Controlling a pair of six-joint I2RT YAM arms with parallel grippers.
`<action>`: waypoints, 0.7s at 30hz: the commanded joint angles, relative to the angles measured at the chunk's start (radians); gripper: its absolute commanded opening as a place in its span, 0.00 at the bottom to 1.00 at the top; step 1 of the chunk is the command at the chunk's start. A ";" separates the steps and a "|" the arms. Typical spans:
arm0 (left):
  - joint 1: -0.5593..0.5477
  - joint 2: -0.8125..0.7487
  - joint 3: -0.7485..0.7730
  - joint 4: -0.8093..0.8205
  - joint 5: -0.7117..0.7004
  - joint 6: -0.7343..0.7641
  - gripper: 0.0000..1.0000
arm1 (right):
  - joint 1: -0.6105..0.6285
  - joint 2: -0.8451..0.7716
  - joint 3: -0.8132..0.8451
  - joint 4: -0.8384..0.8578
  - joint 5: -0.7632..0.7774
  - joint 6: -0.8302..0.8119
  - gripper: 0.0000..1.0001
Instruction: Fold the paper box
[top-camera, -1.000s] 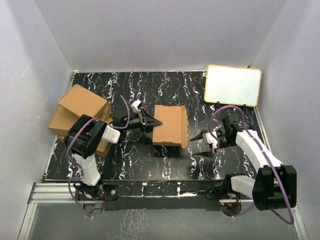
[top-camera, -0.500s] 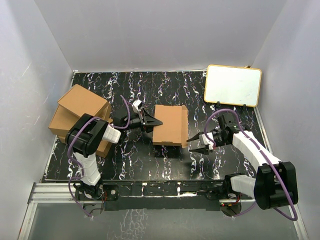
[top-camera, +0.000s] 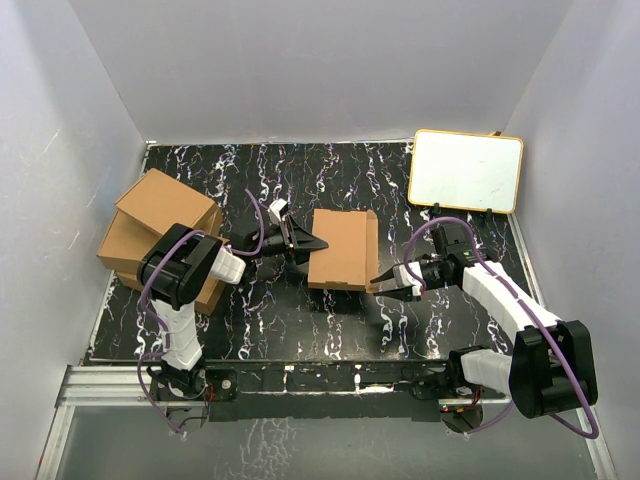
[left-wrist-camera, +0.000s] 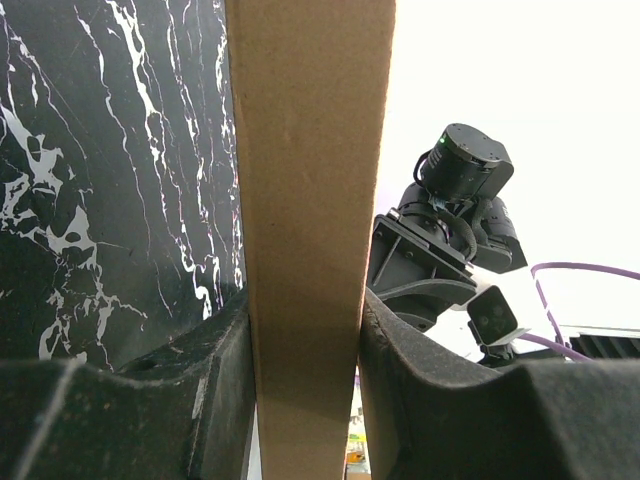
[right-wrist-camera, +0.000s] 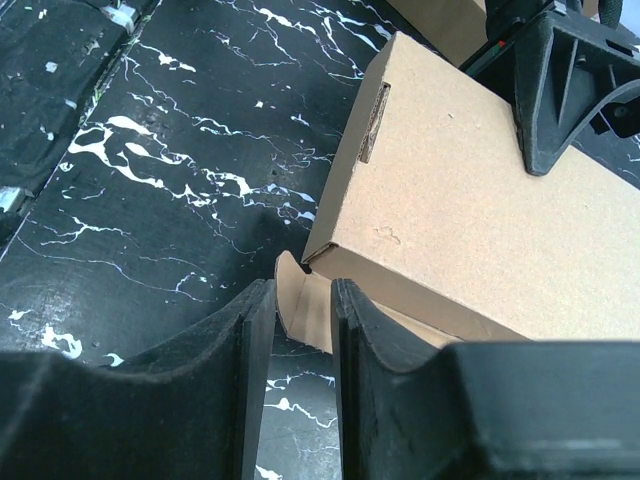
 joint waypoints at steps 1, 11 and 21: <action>-0.006 -0.006 0.034 0.050 0.025 -0.008 0.07 | 0.007 -0.001 -0.014 0.070 -0.047 0.008 0.32; -0.009 -0.003 0.033 0.089 0.040 -0.007 0.07 | 0.008 0.004 -0.015 0.134 -0.052 0.145 0.14; -0.015 -0.046 0.050 -0.059 0.032 0.145 0.07 | 0.040 0.014 -0.031 0.235 0.017 0.298 0.08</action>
